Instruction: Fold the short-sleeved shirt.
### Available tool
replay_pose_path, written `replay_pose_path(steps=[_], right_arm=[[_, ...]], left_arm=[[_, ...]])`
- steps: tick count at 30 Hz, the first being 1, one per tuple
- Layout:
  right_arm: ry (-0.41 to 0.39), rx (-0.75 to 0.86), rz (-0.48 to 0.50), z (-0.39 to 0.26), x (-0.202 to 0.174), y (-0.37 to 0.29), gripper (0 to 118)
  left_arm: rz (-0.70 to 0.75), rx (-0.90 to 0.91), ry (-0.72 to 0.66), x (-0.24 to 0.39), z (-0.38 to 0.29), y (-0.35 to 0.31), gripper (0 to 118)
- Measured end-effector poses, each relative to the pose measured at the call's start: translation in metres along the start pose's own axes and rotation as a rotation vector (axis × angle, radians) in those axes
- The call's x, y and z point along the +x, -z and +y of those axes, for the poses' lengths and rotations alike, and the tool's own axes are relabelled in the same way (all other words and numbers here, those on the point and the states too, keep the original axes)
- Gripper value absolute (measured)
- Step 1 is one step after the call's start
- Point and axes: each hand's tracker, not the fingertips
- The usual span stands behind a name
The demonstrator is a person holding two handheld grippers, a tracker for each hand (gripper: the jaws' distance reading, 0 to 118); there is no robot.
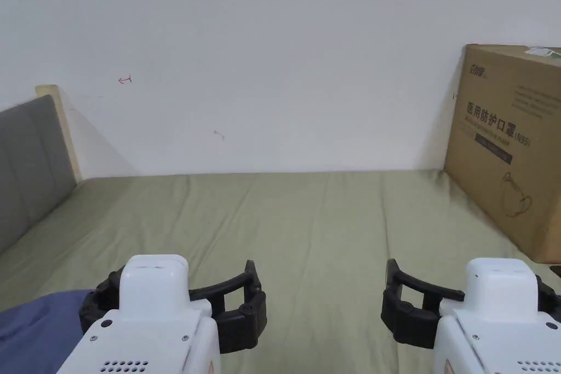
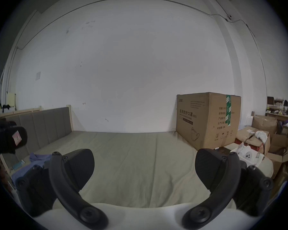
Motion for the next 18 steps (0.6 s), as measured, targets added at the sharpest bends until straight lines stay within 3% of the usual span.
replay_pose_path(steps=[2,4,6,9,11,13,15,18], right_arm=[[0.021,0.013,0.002,0.007,-0.003,0.003,118],[-0.056,0.031,-0.007,0.014,-0.013,0.006,118],[-0.291,0.031,-0.022,0.017,-0.033,0.011,118],[-0.743,-0.104,-0.043,0.005,-0.067,0.024,118],[-0.908,-0.159,-0.046,-0.012,-0.079,0.032,118],[-1.009,-0.188,-0.024,-0.027,-0.085,0.037,118],[-1.096,-0.215,-0.023,-0.040,-0.088,0.038,118],[-1.111,-0.206,-0.012,-0.050,-0.085,0.039,118]], left_arm=[[-0.019,0.011,-0.090,-0.006,0.003,0.000,118],[-0.062,0.013,-0.233,-0.016,0.003,0.001,118],[-0.074,0.005,-0.446,-0.031,-0.006,0.005,118],[-0.074,-0.052,-0.822,-0.052,-0.032,0.011,118],[-0.100,-0.061,-0.984,-0.060,-0.051,0.014,118],[-0.080,-0.089,-1.036,-0.062,-0.065,0.017,118],[-0.058,-0.110,-0.991,-0.063,-0.069,0.018,118],[-0.038,-0.106,-0.826,-0.055,-0.059,0.018,118]])
